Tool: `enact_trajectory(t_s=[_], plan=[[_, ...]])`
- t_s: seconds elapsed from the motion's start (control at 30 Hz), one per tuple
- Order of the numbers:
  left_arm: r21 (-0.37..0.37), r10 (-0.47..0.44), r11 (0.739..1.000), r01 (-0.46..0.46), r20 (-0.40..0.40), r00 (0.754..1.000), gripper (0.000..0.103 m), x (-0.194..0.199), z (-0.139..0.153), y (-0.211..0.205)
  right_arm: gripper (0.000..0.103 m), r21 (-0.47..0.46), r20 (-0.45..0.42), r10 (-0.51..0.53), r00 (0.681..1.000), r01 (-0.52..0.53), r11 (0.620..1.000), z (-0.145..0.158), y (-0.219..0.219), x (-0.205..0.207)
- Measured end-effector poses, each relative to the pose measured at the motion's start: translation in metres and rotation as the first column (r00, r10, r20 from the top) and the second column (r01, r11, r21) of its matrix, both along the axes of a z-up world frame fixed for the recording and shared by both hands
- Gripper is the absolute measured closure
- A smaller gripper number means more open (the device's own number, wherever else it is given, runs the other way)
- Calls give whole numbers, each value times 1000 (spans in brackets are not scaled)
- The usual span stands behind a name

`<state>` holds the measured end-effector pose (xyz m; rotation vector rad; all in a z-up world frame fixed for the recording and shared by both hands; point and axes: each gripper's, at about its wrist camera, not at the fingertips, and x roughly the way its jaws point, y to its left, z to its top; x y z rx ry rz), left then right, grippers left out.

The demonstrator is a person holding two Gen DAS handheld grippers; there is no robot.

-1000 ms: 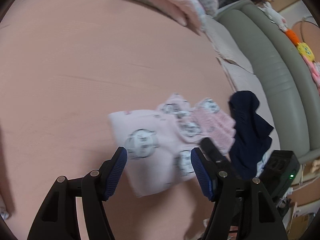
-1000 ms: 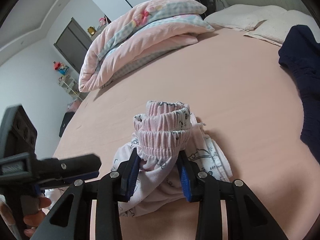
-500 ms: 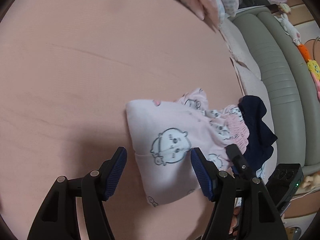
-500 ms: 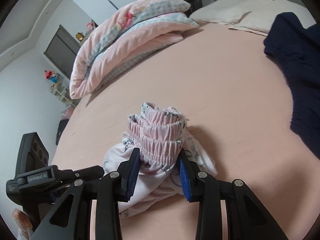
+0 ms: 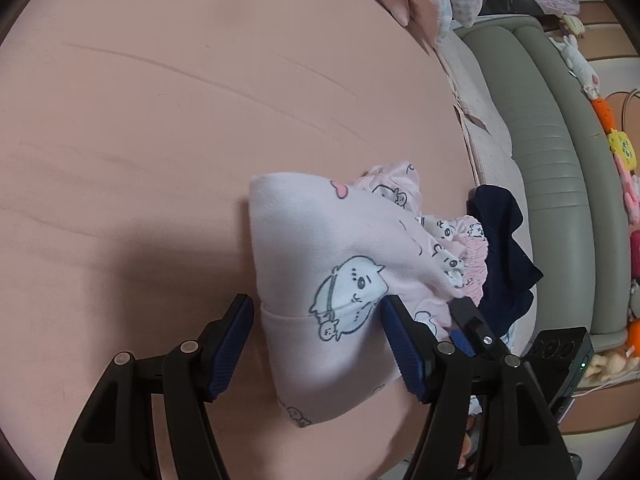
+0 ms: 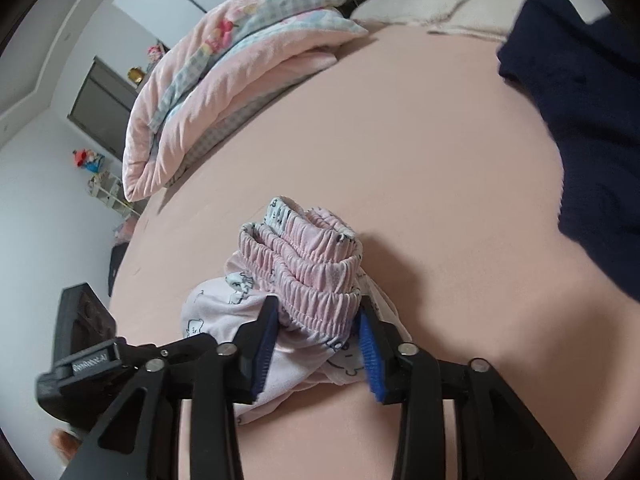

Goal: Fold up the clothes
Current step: 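Grasp the folded pants at the cuff end with the right gripper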

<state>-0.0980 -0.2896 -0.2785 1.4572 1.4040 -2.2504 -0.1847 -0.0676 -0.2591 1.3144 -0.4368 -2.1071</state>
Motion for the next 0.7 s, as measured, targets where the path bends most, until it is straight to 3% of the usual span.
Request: enact_trajectory(t_s=[0.07,0.13,0.47,0.7], plan=[[2,2,1000,-2,2,1000,39,0,-1,1,37,11,12,-20,1000,20,1000,0,6,-1],[9,8,1000,-8,-2,1000,39,1,-2,1,26,17,29,-45,999,44,999,-1,12,-3],[45,47,998,-46,-16,999,39,4,-3,1,24,-81,193,-54,980,71,994,-23,26,-9],[75,62,995,-60,-30,998,39,5,-7,1,20,-131,242,-12,970,45,990,-37,11,-13]])
